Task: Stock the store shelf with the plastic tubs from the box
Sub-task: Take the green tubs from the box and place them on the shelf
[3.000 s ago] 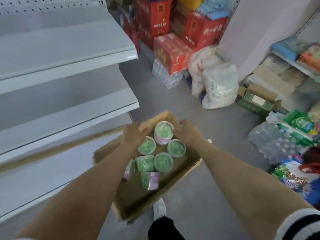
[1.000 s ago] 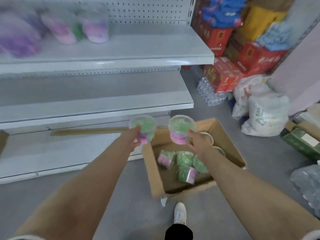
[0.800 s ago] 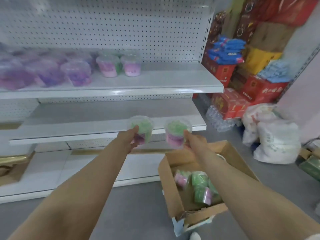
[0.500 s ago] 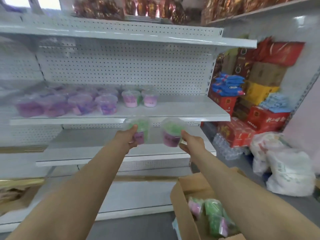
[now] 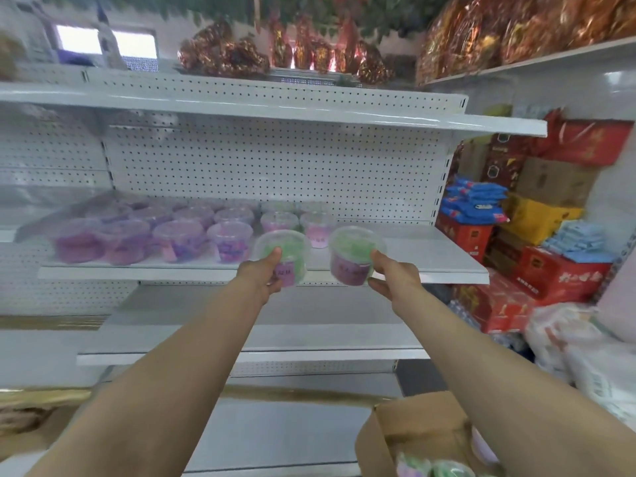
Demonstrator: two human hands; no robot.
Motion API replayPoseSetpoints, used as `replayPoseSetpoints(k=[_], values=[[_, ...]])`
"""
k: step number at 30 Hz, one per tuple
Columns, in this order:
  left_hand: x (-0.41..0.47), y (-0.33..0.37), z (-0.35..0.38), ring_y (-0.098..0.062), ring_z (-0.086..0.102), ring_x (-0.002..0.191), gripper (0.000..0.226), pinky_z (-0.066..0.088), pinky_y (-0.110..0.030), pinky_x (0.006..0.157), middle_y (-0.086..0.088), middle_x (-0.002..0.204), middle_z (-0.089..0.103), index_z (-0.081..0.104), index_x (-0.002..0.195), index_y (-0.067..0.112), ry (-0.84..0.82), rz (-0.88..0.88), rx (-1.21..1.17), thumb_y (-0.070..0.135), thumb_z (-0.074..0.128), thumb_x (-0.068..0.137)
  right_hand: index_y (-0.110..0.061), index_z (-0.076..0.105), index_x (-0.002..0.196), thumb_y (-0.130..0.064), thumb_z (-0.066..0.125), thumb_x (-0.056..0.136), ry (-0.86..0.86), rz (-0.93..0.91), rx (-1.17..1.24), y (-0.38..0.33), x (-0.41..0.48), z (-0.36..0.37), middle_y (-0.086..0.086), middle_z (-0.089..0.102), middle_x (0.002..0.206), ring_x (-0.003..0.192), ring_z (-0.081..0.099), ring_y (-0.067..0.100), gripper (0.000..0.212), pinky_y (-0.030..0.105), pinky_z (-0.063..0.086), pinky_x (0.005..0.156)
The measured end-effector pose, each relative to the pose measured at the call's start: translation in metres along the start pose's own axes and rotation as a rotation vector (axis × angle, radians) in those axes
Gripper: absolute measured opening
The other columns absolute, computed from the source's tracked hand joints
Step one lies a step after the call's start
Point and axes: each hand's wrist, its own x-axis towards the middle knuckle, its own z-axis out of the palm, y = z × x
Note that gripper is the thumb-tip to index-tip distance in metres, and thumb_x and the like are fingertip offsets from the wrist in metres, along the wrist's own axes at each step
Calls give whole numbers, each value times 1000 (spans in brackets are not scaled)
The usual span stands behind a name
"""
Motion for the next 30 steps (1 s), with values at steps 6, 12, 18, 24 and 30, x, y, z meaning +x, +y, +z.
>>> replayPoseSetpoints(k=[6,12,18,24,30], values=[[67,1,16,-25,60,64,44,55,-50,88,-10,77,60,55,109,4,55,-57,21,39,69,85,-14,58,81,-35,75,83,-21,-7,-18,-11,51,20,-3,65,93,73,70,22,27,38,54,98],[115,-1,30,-21,63,58,47,54,-33,57,-8,83,67,59,114,4,109,-114,3,40,70,84,-14,60,80,-35,75,83,-20,0,-68,-25,95,37,-3,65,90,79,72,25,27,32,55,87],[144,-14,30,-26,66,55,42,60,-43,70,-15,77,67,59,110,-9,123,-97,-96,25,70,87,-12,60,80,-34,77,83,-37,21,-55,-25,124,48,0,65,95,75,71,24,28,36,57,93],[164,-17,25,-35,68,85,43,57,-48,81,-18,94,67,60,97,-1,253,-66,-55,36,72,82,-10,61,82,-34,78,81,-39,49,-89,-17,139,59,5,67,101,74,71,25,29,40,57,92],[141,-7,39,-38,62,98,65,49,-41,81,-20,104,66,62,104,-7,459,129,416,52,69,79,-9,60,84,-36,78,80,-45,77,-112,-9,149,69,7,67,107,71,71,25,32,40,59,89]])
